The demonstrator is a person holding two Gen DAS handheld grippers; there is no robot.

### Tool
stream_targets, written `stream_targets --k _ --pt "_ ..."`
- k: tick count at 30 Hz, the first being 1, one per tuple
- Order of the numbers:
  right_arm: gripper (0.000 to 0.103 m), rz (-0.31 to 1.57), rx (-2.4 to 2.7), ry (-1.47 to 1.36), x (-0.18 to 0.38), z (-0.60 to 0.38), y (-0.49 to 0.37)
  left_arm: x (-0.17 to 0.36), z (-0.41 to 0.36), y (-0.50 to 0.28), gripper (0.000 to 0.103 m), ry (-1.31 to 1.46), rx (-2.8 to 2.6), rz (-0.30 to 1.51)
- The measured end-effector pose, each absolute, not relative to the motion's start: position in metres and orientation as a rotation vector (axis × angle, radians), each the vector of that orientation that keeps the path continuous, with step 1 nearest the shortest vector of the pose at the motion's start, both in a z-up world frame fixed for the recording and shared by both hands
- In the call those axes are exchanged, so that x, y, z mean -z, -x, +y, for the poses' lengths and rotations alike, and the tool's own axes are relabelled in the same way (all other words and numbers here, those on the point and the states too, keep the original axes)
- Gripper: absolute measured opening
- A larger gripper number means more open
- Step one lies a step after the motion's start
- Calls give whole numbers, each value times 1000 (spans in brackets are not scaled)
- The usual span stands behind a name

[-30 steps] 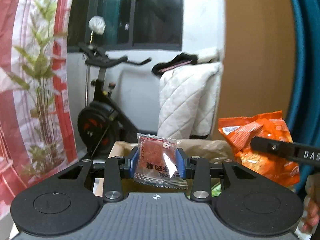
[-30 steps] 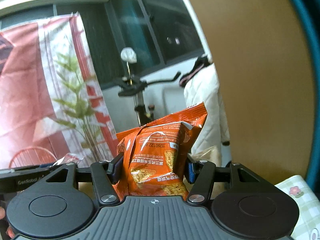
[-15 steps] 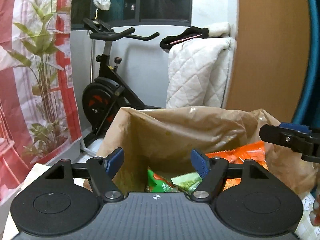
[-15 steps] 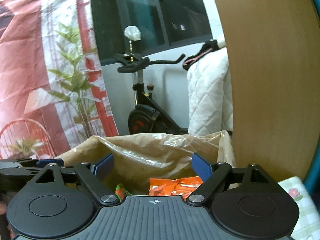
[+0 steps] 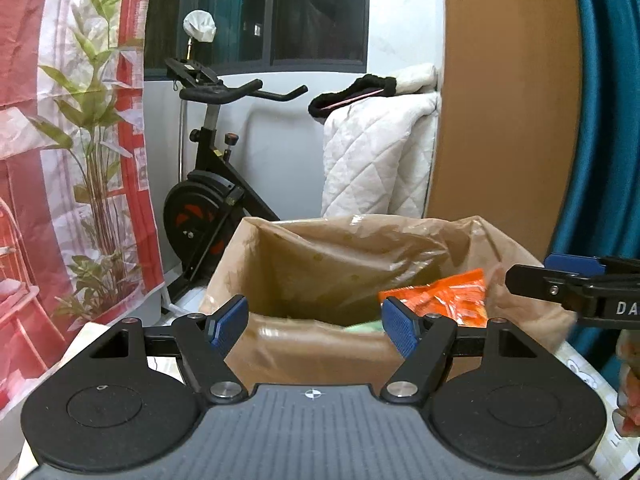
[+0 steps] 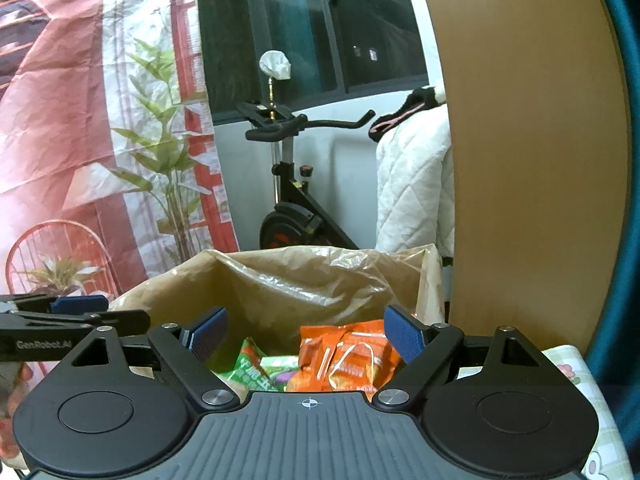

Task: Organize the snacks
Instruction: 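Lower both tools back to the snack pile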

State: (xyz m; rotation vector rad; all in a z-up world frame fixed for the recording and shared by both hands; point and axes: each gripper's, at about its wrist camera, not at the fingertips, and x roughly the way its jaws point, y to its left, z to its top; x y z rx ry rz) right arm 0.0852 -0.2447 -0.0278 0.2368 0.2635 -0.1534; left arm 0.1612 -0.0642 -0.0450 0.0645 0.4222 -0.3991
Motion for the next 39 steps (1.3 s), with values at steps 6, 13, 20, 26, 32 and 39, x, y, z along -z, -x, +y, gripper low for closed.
stream_targets --k 6,13,20,26,32,39 --pt "83 249 147 -216 31 -236 -56 62 -65 -129 76 -28 387 446" --pt "82 279 141 -214 53 -232 -28 87 -67 -106 75 20 416 516" --pt "75 348 150 -264 97 -237 -8 116 -60 -100 70 34 392 615" --pt "67 415 156 -277 135 -243 3 130 -59 -101 66 33 378 656" --pt "64 499 149 -314 165 -250 9 137 -67 -93 62 1 390 664" --pt "59 620 69 -306 192 -235 9 146 -67 -84 53 10 414 689"
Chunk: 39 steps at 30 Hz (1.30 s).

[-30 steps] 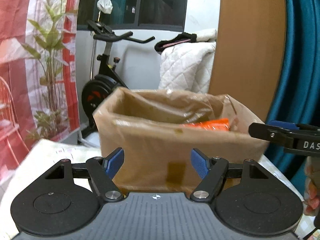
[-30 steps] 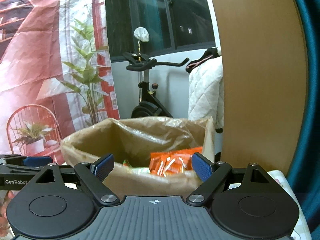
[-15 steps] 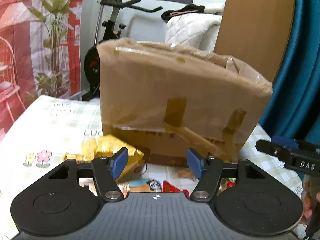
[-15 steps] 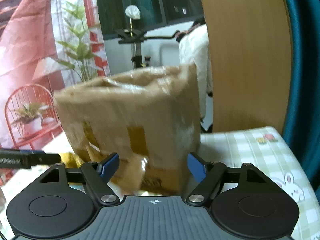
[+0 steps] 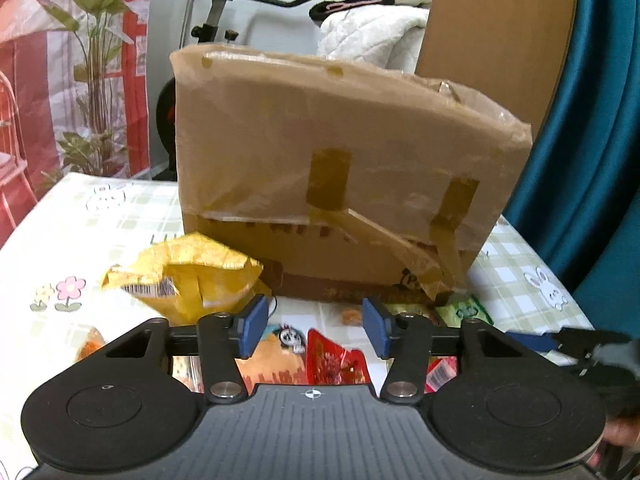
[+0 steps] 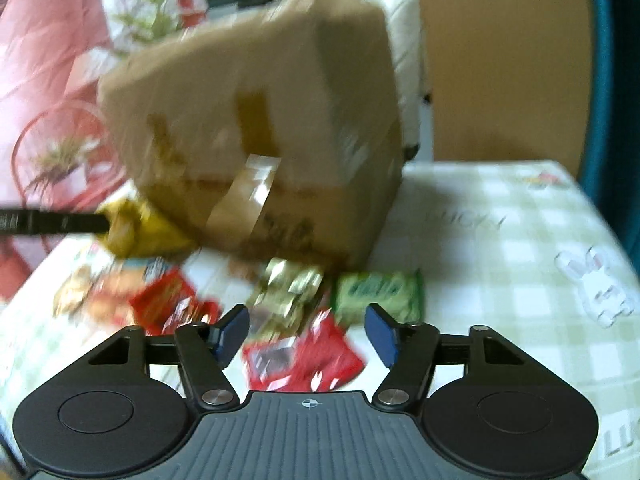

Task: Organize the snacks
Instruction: 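Lower both tools back to the snack pile, then grasp the red sachet with right tool while left grasps a small clear nut packet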

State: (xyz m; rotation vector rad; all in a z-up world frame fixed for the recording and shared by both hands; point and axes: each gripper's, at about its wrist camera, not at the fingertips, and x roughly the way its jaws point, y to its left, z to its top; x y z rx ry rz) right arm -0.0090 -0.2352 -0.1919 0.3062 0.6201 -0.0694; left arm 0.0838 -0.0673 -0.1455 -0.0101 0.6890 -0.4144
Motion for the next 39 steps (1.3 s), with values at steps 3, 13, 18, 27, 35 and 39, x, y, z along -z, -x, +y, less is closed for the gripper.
stream_targets --k 3,13,18,27,35,39 --pt "59 682 53 -324 208 -223 7 151 -67 -82 51 8 417 706" --pt "60 722 101 -450 224 -225 -11 158 -63 -80 48 19 427 726" --pt "60 713 133 -447 224 -229 -22 161 -60 -80 48 25 422 732" --pt "43 694 195 -331 225 -219 -31 163 -63 -81 48 18 429 728" --pt "45 679 202 -244 228 -208 -27 169 -69 -79 48 -19 448 725" --pt "42 665 181 -248 229 -212 -23 170 -72 -79 47 -31 455 719"
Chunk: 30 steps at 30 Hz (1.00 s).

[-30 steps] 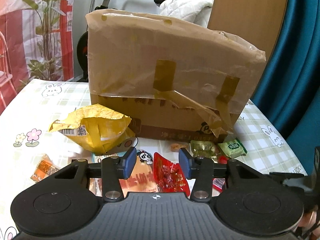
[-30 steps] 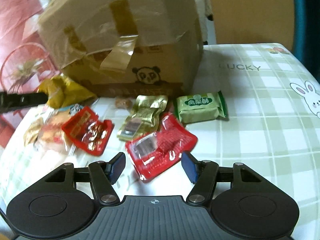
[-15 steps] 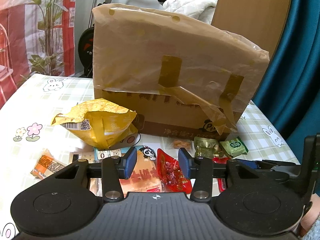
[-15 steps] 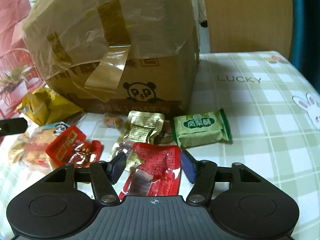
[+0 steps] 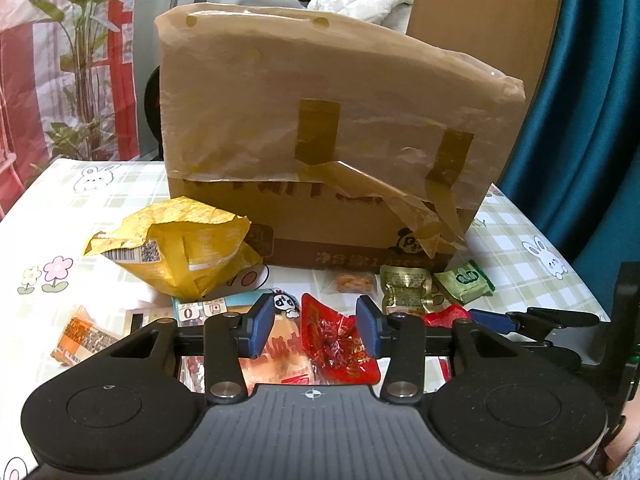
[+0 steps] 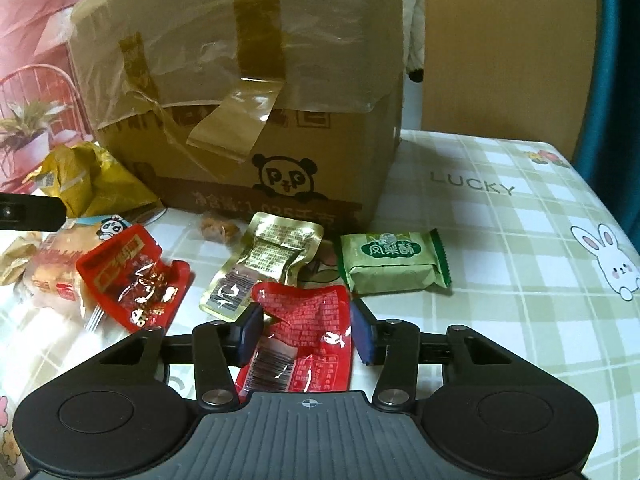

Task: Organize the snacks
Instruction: 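Grasp the red sachet with right tool while left grasps a small clear nut packet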

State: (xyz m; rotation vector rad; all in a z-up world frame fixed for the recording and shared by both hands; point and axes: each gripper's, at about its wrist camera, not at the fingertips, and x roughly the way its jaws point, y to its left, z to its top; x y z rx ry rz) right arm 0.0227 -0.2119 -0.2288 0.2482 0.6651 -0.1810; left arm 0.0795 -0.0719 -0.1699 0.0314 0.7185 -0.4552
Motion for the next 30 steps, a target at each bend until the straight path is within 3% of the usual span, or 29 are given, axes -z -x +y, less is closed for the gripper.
stream_targets --k 1,3,13,15,30 --pt "42 659 174 -256 229 -214 -21 170 -73 -80 47 -35 457 717" --pt "32 632 161 -279 227 -219 -15 169 -77 -83 47 -43 465 716" --pt "26 564 164 -343 221 -243 2 185 -119 -118 42 -66 524 773" --pt "6 561 168 -347 221 -243 4 192 -128 -127 42 -71 530 787" --pt "8 557 153 -416 224 -251 12 233 -171 -172 42 -67 485 880"
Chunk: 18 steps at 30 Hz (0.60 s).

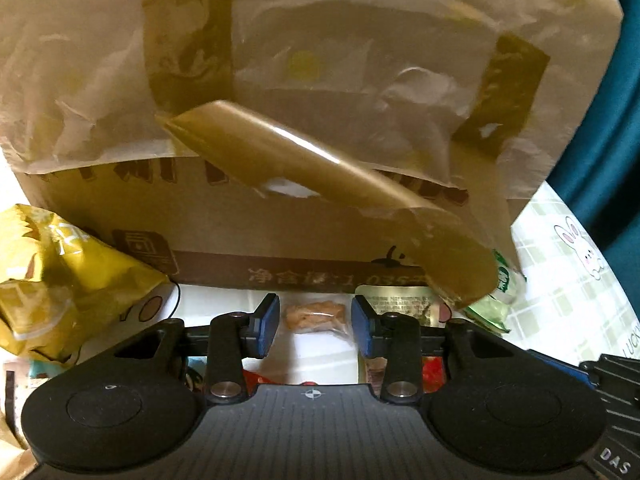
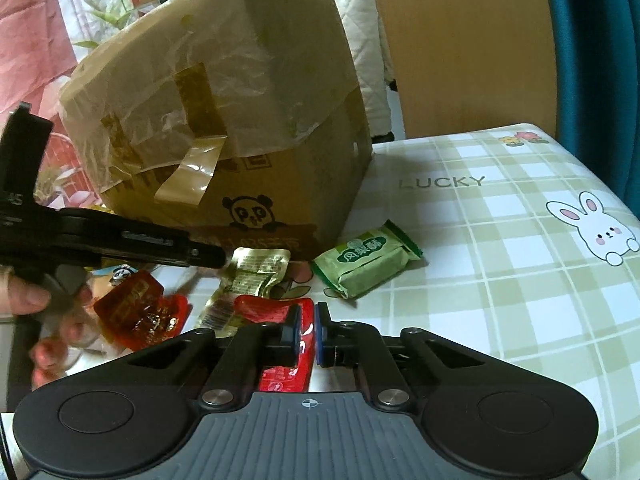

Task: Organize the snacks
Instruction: 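Grasp the red sachet with right tool while left grasps a small clear nut packet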

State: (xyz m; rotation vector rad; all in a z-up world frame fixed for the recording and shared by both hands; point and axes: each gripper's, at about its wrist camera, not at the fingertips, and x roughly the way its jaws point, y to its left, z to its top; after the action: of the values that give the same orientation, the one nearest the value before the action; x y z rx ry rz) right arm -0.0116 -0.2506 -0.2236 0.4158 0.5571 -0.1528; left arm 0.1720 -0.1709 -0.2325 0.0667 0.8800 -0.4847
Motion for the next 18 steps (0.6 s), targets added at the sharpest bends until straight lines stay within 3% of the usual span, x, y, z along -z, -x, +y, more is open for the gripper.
stream_targets --k 8,13,15,18 --pt "11 569 142 -426 225 -250 8 240 -169 -182 44 -65 499 872" --pt "28 580 127 -429 225 -248 7 242 -160 -164 40 -98 516 854" --pt "42 586 119 -421 224 -247 5 242 -159 -161 39 -100 514 852" --pt "52 599 112 -405 223 -243 -1 235 -153 -153 39 -90 513 827"
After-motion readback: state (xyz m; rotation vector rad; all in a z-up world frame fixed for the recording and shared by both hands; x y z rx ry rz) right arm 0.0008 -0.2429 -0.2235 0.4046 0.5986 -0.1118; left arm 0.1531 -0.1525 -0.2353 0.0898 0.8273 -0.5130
